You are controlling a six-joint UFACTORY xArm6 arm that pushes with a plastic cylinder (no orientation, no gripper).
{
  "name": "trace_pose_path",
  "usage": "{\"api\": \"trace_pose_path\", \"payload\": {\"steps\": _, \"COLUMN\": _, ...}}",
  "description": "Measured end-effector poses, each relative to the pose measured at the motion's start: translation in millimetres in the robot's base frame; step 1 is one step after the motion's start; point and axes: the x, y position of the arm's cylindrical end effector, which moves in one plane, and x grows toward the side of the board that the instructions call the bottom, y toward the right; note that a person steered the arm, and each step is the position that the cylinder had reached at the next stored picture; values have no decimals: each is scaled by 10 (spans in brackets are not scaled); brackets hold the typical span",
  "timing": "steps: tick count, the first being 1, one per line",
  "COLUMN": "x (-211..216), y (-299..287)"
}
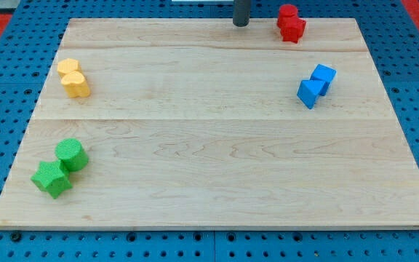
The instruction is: Separate the blue blocks from each other
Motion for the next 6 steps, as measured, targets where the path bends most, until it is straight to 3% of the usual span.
{"api": "trace_pose_path", "payload": {"steps": 1, "x": 507, "y": -232}}
{"api": "trace_pose_path", "payload": {"steps": 2, "x": 937, "y": 468}}
{"api": "trace_pose_path", "payload": {"steps": 4, "x": 1179, "y": 2160}}
{"api": "trace_pose_path", "payload": {"steps": 5, "x": 1755, "y": 1393}}
{"api": "trace_pose_path", "payload": {"steps": 6, "x": 1809, "y": 42}}
